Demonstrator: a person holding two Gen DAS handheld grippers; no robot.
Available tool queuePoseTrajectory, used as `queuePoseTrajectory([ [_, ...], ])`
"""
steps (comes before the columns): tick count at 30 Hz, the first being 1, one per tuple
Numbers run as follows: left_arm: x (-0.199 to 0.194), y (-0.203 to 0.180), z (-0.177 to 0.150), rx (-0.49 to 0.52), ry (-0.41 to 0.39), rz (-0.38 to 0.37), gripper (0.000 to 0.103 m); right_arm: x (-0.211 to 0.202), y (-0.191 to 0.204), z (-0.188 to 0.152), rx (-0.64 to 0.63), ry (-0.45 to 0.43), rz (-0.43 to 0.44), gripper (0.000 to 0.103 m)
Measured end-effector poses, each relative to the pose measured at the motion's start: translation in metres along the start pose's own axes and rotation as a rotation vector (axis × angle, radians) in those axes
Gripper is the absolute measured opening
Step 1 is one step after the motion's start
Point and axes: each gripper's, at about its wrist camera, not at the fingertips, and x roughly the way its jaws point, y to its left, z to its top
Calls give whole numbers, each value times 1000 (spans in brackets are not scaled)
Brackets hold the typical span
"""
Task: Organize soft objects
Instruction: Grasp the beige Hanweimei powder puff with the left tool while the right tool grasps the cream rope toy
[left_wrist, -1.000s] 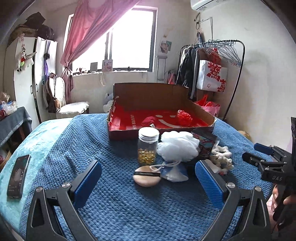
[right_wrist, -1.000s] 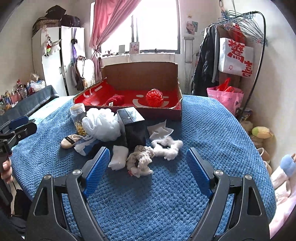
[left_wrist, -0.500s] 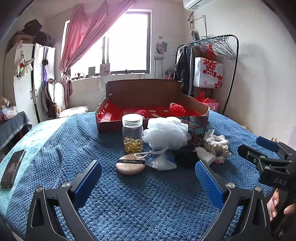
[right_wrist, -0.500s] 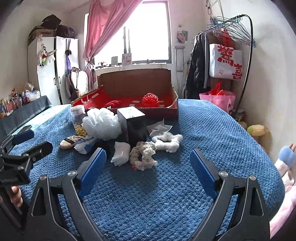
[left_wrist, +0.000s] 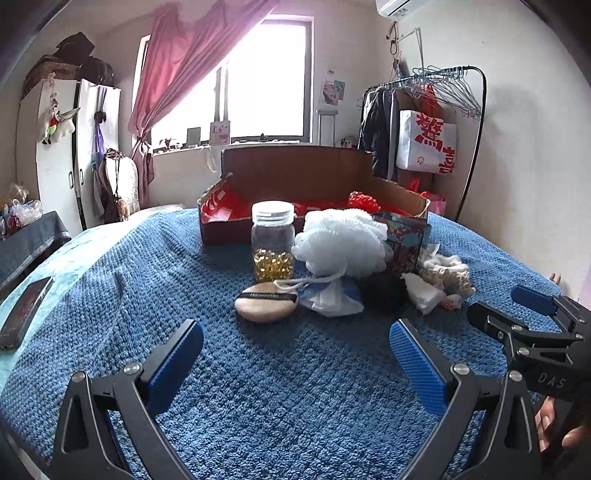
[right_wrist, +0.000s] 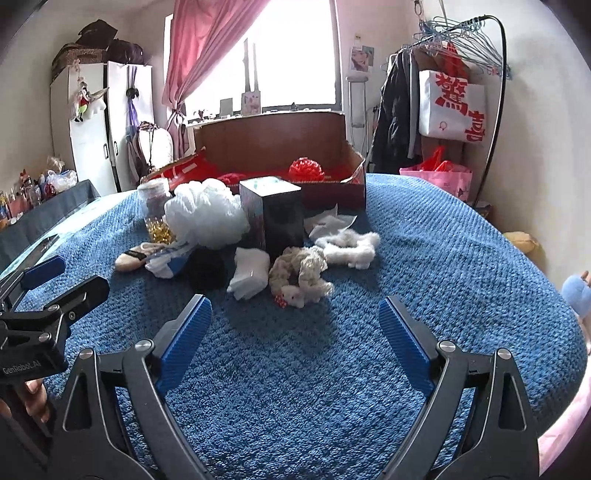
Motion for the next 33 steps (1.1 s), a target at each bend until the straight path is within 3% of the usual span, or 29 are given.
queuePoseTrajectory([
  [17,13,0,-6,3,62,17,103,15,-1,-15,17,71,-8,93],
  [33,20,1,5,23,121,-1,103,22,-7,-2,18,119,7,93],
])
